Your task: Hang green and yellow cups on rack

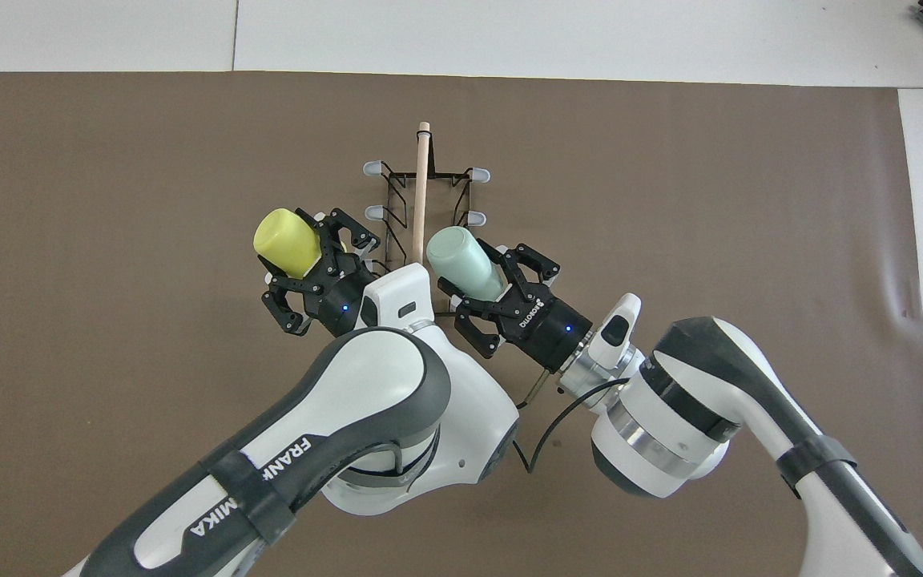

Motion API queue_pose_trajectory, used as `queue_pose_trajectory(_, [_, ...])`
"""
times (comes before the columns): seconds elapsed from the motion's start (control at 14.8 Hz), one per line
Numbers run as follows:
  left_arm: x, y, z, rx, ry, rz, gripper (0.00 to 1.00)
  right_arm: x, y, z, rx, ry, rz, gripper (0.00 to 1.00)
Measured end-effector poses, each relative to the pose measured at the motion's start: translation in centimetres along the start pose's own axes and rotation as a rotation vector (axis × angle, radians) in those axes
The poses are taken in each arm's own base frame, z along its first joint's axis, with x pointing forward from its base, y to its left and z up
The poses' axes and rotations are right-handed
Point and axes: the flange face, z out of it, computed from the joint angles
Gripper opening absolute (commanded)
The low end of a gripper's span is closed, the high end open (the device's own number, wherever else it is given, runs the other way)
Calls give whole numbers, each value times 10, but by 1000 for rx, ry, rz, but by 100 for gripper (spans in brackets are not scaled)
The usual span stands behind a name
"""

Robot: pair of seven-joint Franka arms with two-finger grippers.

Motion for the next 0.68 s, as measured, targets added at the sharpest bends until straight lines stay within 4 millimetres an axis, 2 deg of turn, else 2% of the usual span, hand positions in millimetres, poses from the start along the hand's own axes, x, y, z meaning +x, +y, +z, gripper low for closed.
queue_pose_trajectory(0.2, [-19,0,-2,-4,3,8,0,-1,1,0,-3,-3,-16,0])
queue_pose_trajectory(0.68, [-28,2,-10,-21,-4,17,0,-8,3,2,-4,-15,-37,0])
